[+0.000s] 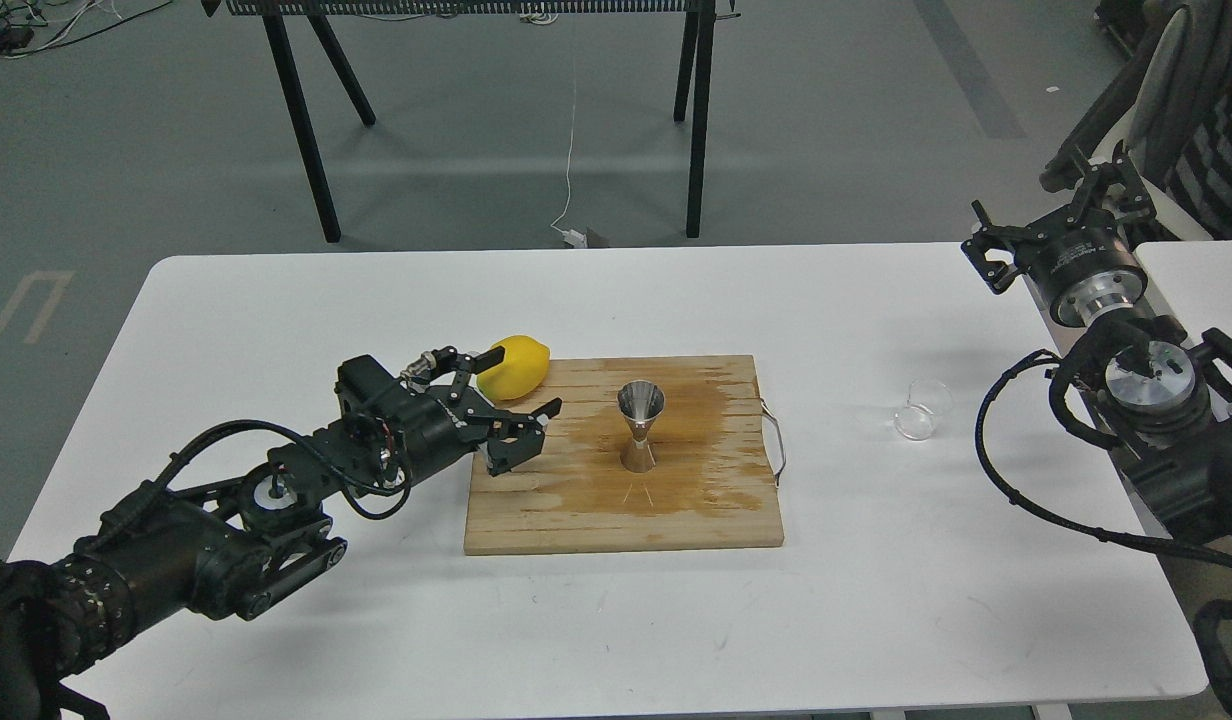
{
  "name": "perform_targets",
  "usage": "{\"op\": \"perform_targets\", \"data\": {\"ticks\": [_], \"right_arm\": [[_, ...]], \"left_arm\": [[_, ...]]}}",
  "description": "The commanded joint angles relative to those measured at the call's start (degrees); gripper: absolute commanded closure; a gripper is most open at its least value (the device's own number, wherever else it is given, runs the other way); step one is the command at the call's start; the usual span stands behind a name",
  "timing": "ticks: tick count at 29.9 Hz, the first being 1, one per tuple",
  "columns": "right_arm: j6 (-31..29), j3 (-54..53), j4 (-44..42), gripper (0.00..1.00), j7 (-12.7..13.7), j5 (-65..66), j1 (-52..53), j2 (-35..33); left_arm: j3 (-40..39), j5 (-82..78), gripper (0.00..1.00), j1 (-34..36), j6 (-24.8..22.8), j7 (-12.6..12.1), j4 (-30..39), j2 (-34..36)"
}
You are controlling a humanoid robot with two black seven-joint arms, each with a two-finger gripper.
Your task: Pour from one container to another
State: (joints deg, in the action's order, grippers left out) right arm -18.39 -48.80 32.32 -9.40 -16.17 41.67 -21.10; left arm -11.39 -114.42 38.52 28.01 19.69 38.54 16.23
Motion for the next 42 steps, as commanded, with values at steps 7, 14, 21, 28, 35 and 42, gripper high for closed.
{"op": "perform_targets", "data": {"ticks": [7,14,21,28,35,42], "right_arm": [[0.02,0.11,-0.06,0.01,0.17,0.00,-0.01,-0.17],[0.11,0.02,0.11,0.01,0.17,0.00,0.43,-0.17],[0.02,-0.07,0.55,0.01,0.61,0.00,0.52,0.00],[0.02,0.02,1.96,0.01,0.70,0.00,0.78,-0.17],[-0.42,-0.33,5.65,0.01,0.70,0.00,0.00,-2.28],[-0.33,-0.68,8.81,0.01,0.70,-0.26,-2.02,-4.92]], "left_arm": [[-5.04,25.18,0.03,0.06,-1.28,-0.17,1.18,7.14],[-18.03,45.04,0.03,0.94,-13.74,-0.61,5.32,13.21],[-26.75,68.67,0.02,4.98,-32.91,-2.28,4.26,18.04],[-27.19,91.46,0.01,9.11,-48.29,-2.46,-8.89,18.32],[-26.93,106.93,0.01,14.56,-56.01,-4.03,-26.40,9.35],[-26.67,109.76,0.00,14.30,-56.01,-5.18,-27.47,7.59]]}}
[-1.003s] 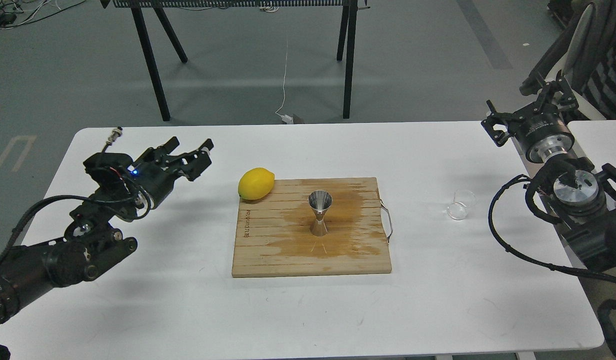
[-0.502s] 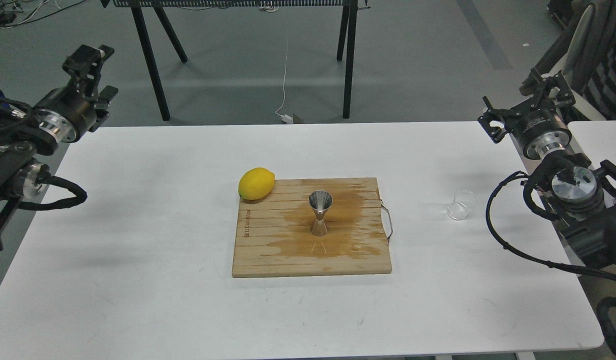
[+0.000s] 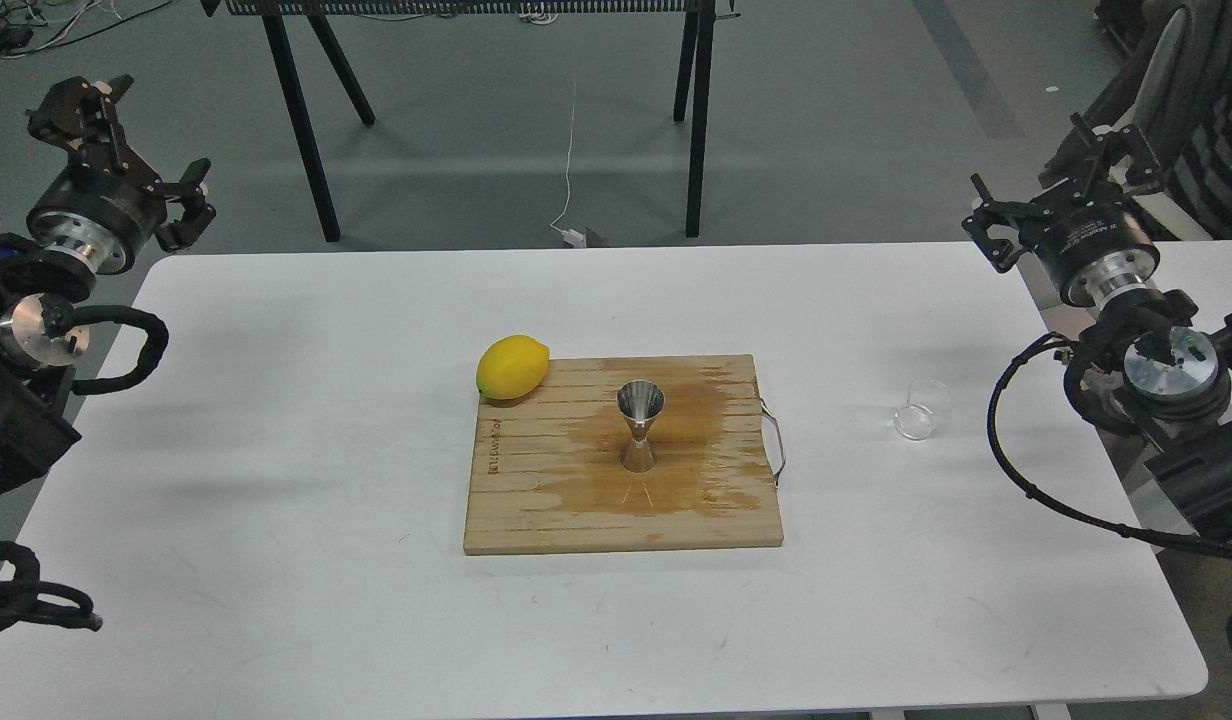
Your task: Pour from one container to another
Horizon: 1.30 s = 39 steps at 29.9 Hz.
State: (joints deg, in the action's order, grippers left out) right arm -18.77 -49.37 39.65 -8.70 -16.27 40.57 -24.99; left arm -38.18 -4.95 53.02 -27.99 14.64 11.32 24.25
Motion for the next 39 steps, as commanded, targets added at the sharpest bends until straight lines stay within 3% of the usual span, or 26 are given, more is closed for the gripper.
{"op": "perform_targets", "data": {"ticks": [1,9,16,21,30,39], "right_arm": [[0.05,-0.29,1.83,0.01,-0.09,-0.17,-1.46,-1.28],[-0.83,-3.19,5.42,0.01,-0.01,-0.17,-6.64,-2.86],[0.57,-4.50,22.81,0.01,-0.44,-0.17,-15.51,-13.22],[1.98,-13.54,32.92,0.01,-0.36,-0.52,-27.18,-17.63],[2.60,-26.66,46.39,0.01,-0.27,-4.55,-51.19,-15.97],[2.16,-26.31,46.57,0.01,-0.27,-7.64,-57.45,-8.59]], "left_arm": [[0.13,0.29,0.00,-0.20,-0.01,-0.14,-0.24,-0.78],[-0.05,0.47,0.00,-0.20,-0.01,0.03,-0.33,-3.07],[0.13,0.38,0.00,-0.20,-0.01,0.47,-0.33,-3.07],[0.39,0.38,0.00,-0.28,-0.01,0.56,-0.33,-3.07],[0.39,0.38,0.00,-0.11,-0.01,0.56,-0.24,-2.81],[0.39,0.38,0.00,0.15,-0.01,0.56,-0.24,-2.19]]}}
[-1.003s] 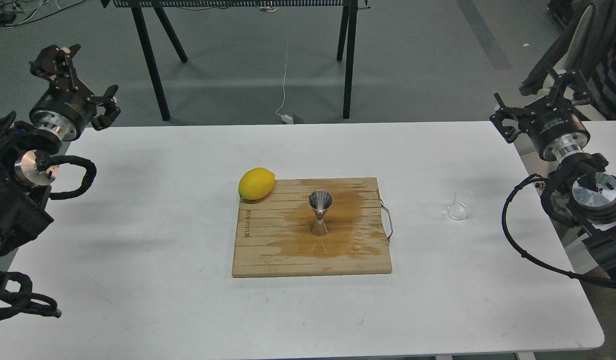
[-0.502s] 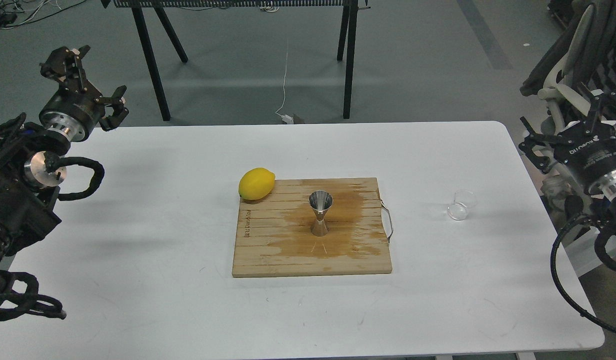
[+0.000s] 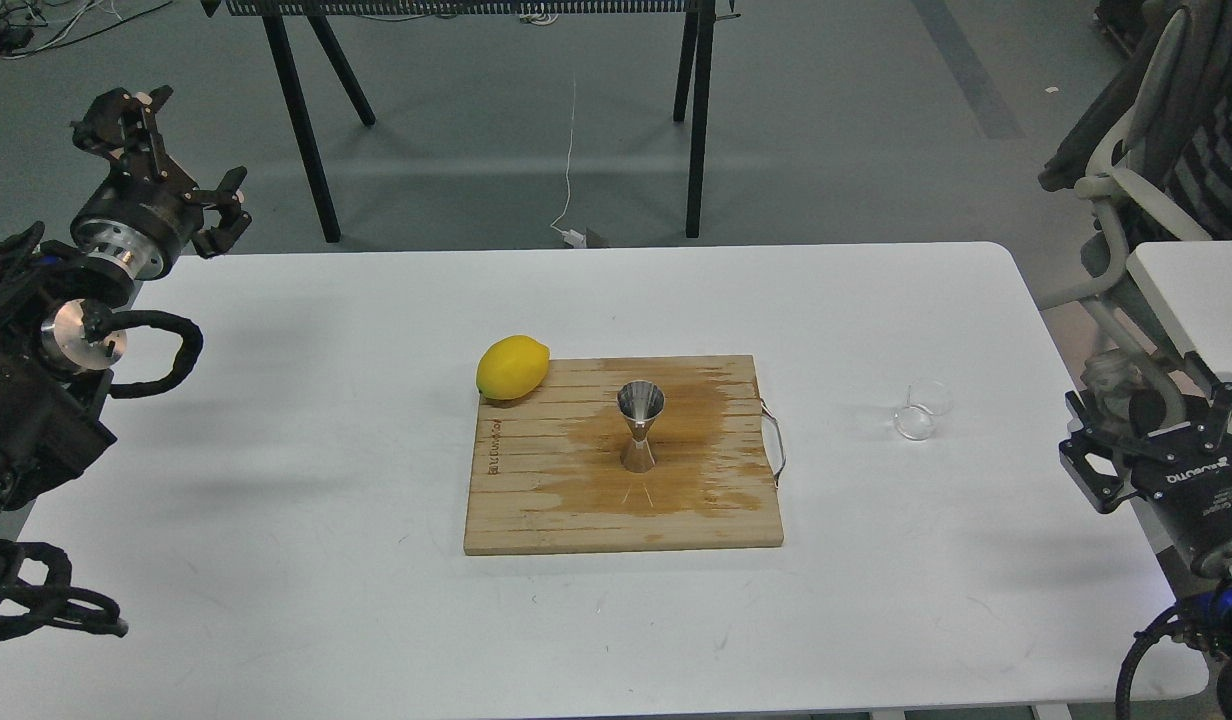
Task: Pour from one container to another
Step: 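Move the right gripper down toward the small clear glass cup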
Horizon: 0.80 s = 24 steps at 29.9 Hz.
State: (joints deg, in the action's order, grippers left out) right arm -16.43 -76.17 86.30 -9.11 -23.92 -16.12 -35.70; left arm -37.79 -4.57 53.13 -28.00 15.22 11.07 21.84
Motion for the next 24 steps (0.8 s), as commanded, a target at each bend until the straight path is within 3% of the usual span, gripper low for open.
{"op": "perform_targets", "data": {"ticks": [1,13,24], "right_arm": [[-0.18,0.85,-0.08,0.01,0.24,0.01,-0.84,2.57],[1.58,2.34,-7.36,0.01,0.41,0.28,5.65,11.17],[11.33,3.57,-14.04,0.01,0.41,0.19,15.76,21.81]], "left_arm": [[0.00,-0.01,0.00,0.05,0.00,-0.02,0.01,0.22],[0.00,-0.09,0.00,-0.39,0.00,0.07,0.01,0.31],[-0.09,-0.01,0.00,0.31,0.00,0.07,0.01,0.22]]}}
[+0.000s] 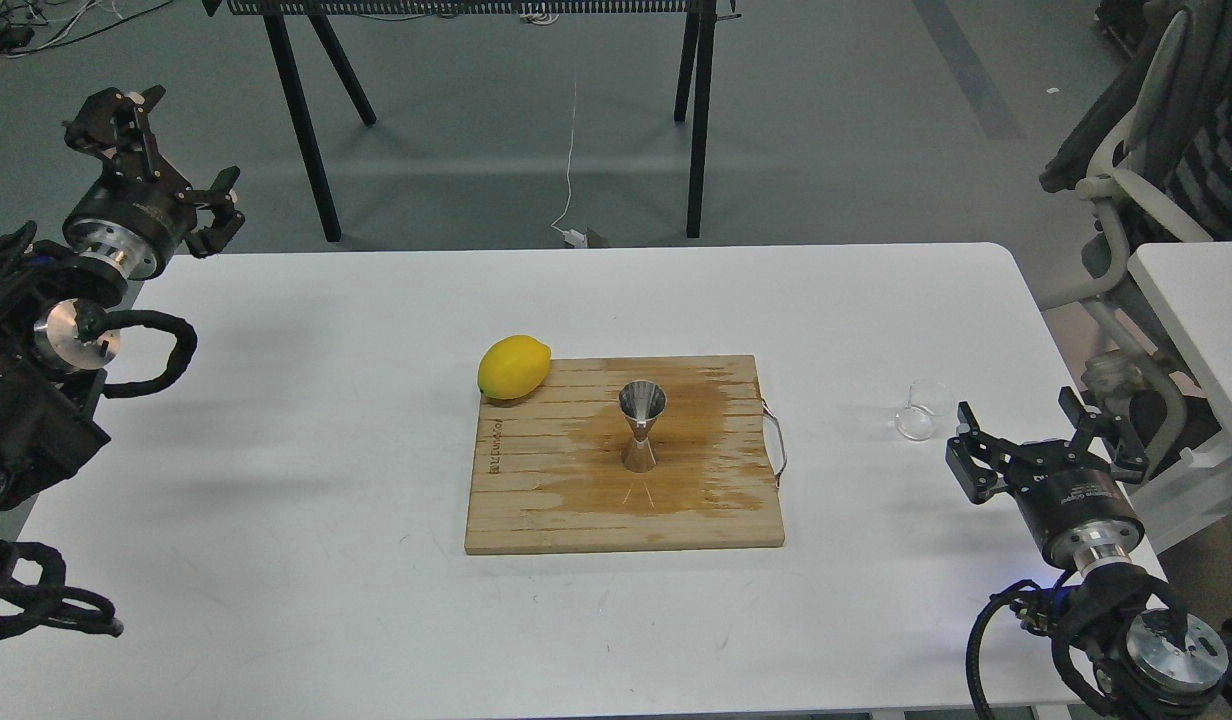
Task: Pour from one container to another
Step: 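Move the right gripper down toward the small clear glass cup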
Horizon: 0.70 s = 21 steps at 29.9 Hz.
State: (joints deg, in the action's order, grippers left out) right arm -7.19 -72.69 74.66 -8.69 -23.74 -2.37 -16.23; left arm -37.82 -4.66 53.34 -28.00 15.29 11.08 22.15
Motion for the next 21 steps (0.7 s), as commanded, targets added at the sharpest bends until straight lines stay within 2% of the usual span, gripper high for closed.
{"op": "perform_targets", "data": {"ticks": [1,12,21], "right_arm": [[2.79,0.01,-3.20,0.01,-0.01,0.01,2.54,2.70],[9.56,1.14,-15.60,0.01,-0.01,0.19,11.16,8.41],[9.65,3.08,-21.57,0.01,-0.01,0.19,14.59,10.26]], "left_arm": [[-0.06,0.09,0.00,0.10,0.00,0.09,0.08,-0.09],[0.02,0.09,0.00,-0.08,0.00,0.09,0.08,-0.09],[-0.07,0.18,0.00,0.01,0.00,0.26,0.08,0.08]]}}
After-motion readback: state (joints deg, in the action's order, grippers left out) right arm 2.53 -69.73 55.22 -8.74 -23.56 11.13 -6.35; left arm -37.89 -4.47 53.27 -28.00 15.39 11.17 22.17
